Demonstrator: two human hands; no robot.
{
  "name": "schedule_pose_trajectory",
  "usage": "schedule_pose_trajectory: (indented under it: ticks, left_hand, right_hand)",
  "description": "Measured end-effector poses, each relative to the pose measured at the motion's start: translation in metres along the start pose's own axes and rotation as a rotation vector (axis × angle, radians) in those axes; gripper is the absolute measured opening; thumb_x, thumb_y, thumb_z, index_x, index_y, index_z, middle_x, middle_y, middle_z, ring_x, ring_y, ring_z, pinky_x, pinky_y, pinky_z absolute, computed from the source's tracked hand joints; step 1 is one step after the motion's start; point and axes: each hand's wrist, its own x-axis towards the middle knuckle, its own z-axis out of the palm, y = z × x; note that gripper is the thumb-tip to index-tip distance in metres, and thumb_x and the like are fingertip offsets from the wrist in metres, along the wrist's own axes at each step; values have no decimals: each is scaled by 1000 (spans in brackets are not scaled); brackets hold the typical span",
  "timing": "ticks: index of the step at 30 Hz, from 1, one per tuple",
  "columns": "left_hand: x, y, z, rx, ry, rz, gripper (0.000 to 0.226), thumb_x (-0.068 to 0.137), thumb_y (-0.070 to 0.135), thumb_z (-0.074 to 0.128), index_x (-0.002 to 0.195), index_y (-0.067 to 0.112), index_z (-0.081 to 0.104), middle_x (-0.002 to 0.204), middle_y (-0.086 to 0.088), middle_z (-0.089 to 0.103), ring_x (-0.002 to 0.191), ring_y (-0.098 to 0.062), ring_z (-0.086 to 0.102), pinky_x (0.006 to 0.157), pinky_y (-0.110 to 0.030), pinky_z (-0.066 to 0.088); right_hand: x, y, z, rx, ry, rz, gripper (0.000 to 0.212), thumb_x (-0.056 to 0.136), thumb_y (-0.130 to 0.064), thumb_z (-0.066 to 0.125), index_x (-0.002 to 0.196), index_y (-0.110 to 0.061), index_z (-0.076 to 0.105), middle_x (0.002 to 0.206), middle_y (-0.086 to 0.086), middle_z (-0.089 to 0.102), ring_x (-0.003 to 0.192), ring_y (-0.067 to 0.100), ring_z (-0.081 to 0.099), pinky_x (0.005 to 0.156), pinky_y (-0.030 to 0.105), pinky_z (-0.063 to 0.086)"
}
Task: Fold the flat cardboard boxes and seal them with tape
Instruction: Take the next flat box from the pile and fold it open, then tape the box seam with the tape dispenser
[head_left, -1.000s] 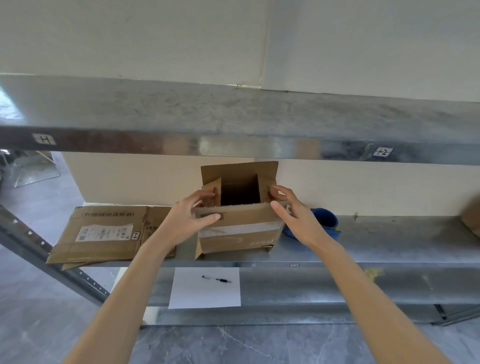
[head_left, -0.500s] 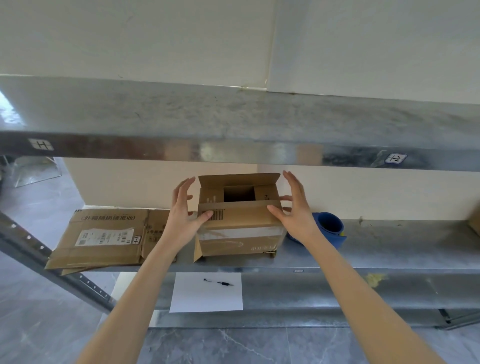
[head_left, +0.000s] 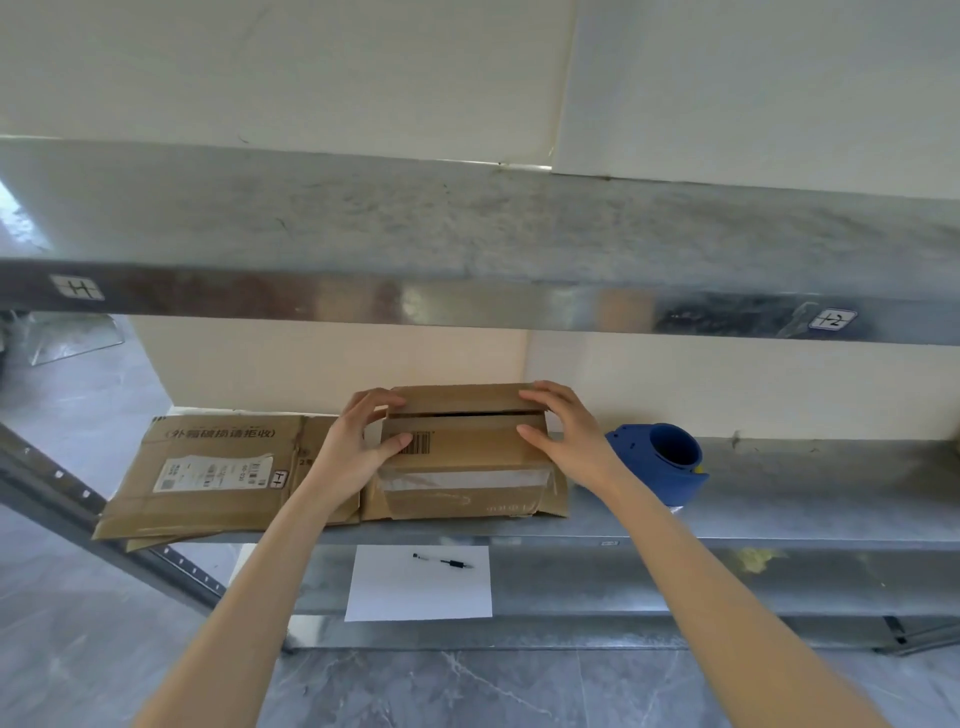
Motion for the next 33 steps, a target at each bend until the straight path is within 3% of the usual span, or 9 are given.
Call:
schedule_pose_trajectory:
  ticks: [4, 8, 13, 15, 17, 20, 23, 28, 33]
  left_hand:
    - [0, -7, 15, -4, -13, -9, 32, 86, 9, 74, 114, 18, 62, 129, 5, 52, 119, -15, 56, 103, -29, 42]
    - [3, -12, 25, -34, 6, -16, 29, 88, 11, 72, 114, 18, 62, 130, 5, 51, 121, -13, 54, 103, -30, 42]
    - [5, -19, 29, -18, 27, -17, 28, 86, 11, 73, 111, 16, 63, 128, 6, 50, 119, -12, 55, 97, -17, 38]
    - [5, -20, 30, 1, 29, -8, 28, 86, 12, 73, 111, 18, 62, 129, 7, 50, 119, -13, 55, 97, -19, 39]
    - [4, -19, 30, 47, 35, -1, 27, 87, 16, 73, 111, 21, 62, 131, 9, 50, 121, -13, 52, 96, -28, 44]
    - [2, -13, 33, 287, 84, 46, 25, 87, 20, 72, 109, 28, 65, 133, 14, 53, 127, -16, 42, 98, -37, 38]
    - [1, 0, 45, 465, 93, 137, 24, 87, 19, 69, 109, 28, 68, 127, 14, 59, 124, -17, 47, 104, -34, 27]
    - [-6, 17, 72, 498, 142, 143, 23, 88, 21, 69, 110, 26, 71, 119, 11, 64, 116, -18, 55, 105, -31, 28]
    - [-11, 15, 82, 520, 241, 137, 21, 88, 20, 68, 108, 27, 72, 117, 12, 65, 114, -17, 56, 108, -29, 27]
  right_hand:
    - [-6, 13, 1, 17, 3, 39, 42, 96, -17, 64, 137, -18, 56, 142, -8, 41, 133, 4, 37, 110, 17, 25]
    - [-4, 21, 0, 14, 12, 58, 38, 98, -17, 61, 136, -20, 58, 145, -8, 42, 134, 2, 37, 109, 16, 25]
    - [-3, 30, 6, 25, 50, 54, 37, 98, -15, 61, 134, -22, 60, 144, -10, 44, 135, 1, 37, 94, -4, 27]
    - [-4, 32, 7, 36, 55, 53, 37, 98, -14, 61, 134, -22, 60, 144, -10, 44, 135, 2, 37, 88, -5, 30]
    - [-4, 33, 8, 33, 54, 47, 38, 98, -15, 61, 134, -23, 60, 144, -11, 45, 136, 2, 37, 97, -1, 31]
    - [-4, 33, 7, 35, 41, 57, 38, 97, -16, 62, 134, -23, 60, 142, -13, 45, 135, 1, 38, 116, 24, 30]
    - [-3, 34, 7, 47, 42, 67, 38, 97, -15, 63, 134, -22, 60, 142, -12, 45, 135, 2, 38, 117, 37, 33]
    - [-4, 40, 7, 51, 36, 63, 37, 97, -20, 63, 133, -29, 59, 140, -20, 42, 127, -9, 38, 105, 38, 47]
    - [-2, 47, 5, 45, -13, 20, 39, 98, -35, 59, 137, -36, 55, 147, -22, 37, 125, -23, 32, 105, 30, 46]
